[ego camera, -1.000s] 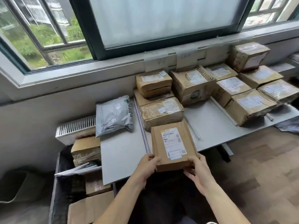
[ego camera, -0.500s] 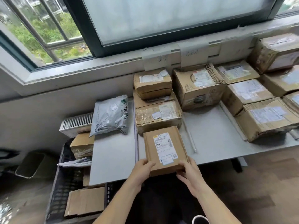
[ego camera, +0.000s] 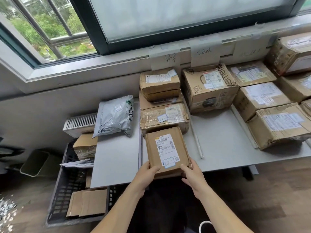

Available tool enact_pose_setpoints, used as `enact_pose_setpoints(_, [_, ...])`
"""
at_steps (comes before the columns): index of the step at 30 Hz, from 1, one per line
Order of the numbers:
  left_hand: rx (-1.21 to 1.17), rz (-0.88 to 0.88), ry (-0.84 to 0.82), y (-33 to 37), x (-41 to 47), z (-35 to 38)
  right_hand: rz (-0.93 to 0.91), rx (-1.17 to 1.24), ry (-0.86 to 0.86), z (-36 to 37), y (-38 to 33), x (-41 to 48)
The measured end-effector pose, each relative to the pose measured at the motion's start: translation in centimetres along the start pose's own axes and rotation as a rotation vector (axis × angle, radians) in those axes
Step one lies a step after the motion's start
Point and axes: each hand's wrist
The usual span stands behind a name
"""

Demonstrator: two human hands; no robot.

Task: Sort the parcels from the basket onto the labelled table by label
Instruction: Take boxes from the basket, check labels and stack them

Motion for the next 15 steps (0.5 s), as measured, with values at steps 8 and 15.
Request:
enact_pose_setpoints(8, [-0.064,0.056,0.049,-0.9,0.2,0.0,0.062,-0.013,0.052,0.5,0.5,-0.1])
enact_pose_setpoints(15, [-0.022,0.09,0.156,-1.4,0.7,-1.0,0.12,-0.245,0.035,-0.6,2.8,-2.7])
Point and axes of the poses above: each hand's wrist, its own x-axis towards the middle knuckle, its own z-axis out of the palm, y = z × x, and after that the axes turned 8 degrees about x, right-handed
